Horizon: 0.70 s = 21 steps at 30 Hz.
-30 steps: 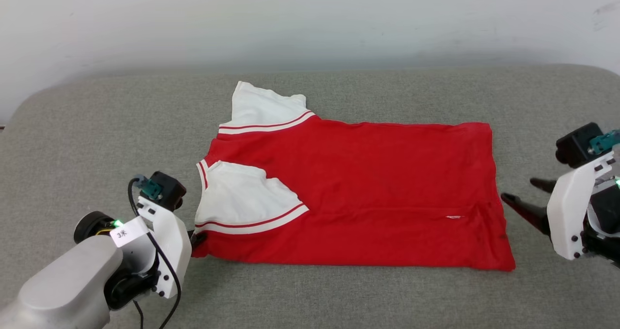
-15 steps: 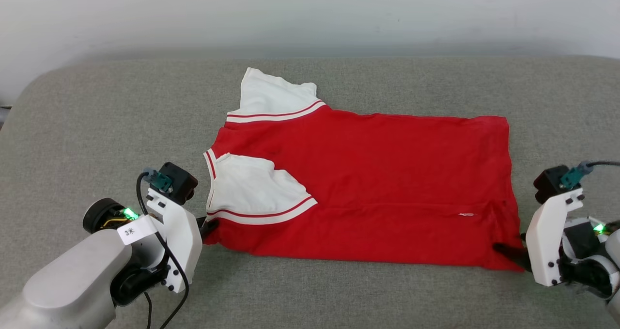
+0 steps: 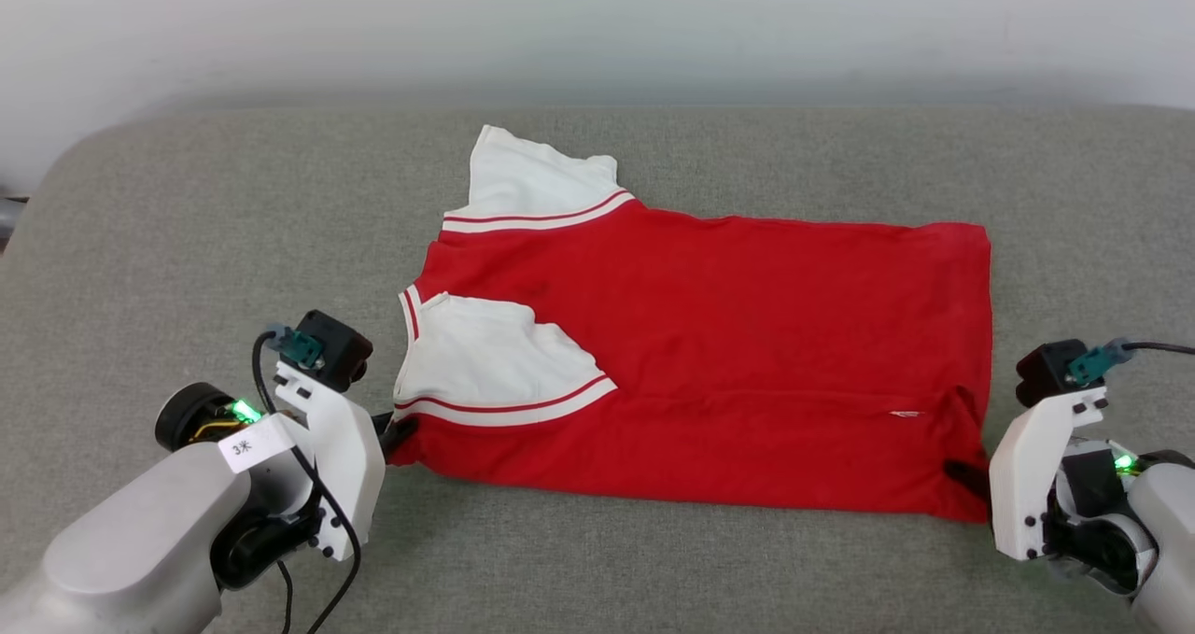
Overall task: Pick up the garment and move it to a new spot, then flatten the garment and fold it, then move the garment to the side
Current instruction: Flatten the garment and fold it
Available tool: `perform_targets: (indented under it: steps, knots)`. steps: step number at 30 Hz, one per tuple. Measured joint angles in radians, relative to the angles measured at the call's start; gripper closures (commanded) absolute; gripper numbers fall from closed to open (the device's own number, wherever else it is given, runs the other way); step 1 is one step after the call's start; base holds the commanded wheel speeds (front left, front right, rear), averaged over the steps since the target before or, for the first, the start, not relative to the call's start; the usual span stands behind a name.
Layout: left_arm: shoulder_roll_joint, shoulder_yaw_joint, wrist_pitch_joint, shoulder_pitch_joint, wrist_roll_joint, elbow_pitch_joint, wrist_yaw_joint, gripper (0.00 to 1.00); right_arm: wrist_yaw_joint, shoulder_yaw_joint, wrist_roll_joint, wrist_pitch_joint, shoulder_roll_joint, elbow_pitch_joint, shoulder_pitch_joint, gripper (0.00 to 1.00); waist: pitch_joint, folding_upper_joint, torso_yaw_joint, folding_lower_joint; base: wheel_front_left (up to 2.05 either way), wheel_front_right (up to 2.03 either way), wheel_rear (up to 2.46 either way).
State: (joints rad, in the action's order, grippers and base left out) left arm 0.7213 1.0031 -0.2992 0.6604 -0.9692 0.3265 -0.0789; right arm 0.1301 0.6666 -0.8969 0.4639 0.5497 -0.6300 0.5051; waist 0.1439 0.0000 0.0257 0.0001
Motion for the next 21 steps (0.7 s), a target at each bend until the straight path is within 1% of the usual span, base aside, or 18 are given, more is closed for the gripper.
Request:
perform_targets:
  steps: [2, 6, 9, 15, 21]
  knots:
    - [0.000, -0.002, 0.008, -0.008, -0.005, 0.004, 0.000, 1.00, 0.001, 0.009, -0.015, -0.021, 0.004, 0.010, 0.000, 1.00, -0.012, 0.0000, -0.002, 0.0000, 0.00, 0.00, 0.00]
    - [0.006, -0.003, 0.017, -0.031, -0.017, -0.001, 0.001, 1.00, 0.001, 0.030, -0.042, -0.061, 0.042, 0.056, -0.015, 1.00, -0.042, 0.0000, -0.006, 0.0000, 0.00, 0.00, 0.00]
    - [0.025, -0.002, 0.019, -0.061, -0.030, -0.021, 0.005, 1.00, 0.001, 0.040, -0.065, -0.077, 0.076, 0.106, -0.030, 1.00, -0.067, 0.0000, -0.010, 0.0000, 0.00, 0.00, 0.00]
    - [0.071, 0.005, 0.019, -0.122, -0.039, -0.096, 0.037, 1.00, 0.001, 0.030, -0.118, -0.099, 0.147, 0.191, -0.088, 1.00, -0.096, 0.0000, -0.014, 0.0000, 0.00, 0.00, 0.00]
    - [0.105, 0.013, 0.021, -0.183, -0.053, -0.164, 0.079, 1.00, 0.001, 0.018, -0.134, -0.094, 0.202, 0.242, -0.145, 1.00, -0.096, 0.0000, -0.015, -0.0001, 0.00, 0.00, 0.00]
